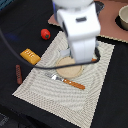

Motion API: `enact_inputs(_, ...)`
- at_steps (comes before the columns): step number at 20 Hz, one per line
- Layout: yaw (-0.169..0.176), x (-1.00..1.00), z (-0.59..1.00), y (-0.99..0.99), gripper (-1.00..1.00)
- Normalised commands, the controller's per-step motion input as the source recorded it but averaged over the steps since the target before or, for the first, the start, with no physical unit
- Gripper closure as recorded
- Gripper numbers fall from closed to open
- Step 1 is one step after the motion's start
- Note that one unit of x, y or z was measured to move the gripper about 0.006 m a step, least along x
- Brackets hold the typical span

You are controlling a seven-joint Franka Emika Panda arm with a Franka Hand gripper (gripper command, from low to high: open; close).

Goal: Interact with the objects in diverse but meaningful ways.

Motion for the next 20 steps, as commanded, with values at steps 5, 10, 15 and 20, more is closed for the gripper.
enact_inputs(5,0.004,-0.01,0.00,0.97,1.00)
enact_inputs(10,0.037,-0.25,-0.26,0.79,1.00)
enact_inputs(15,0.038,-0.33,-0.50,0.58,1.00)
enact_inputs(20,0.032,-0.09,-0.66,0.20,1.00)
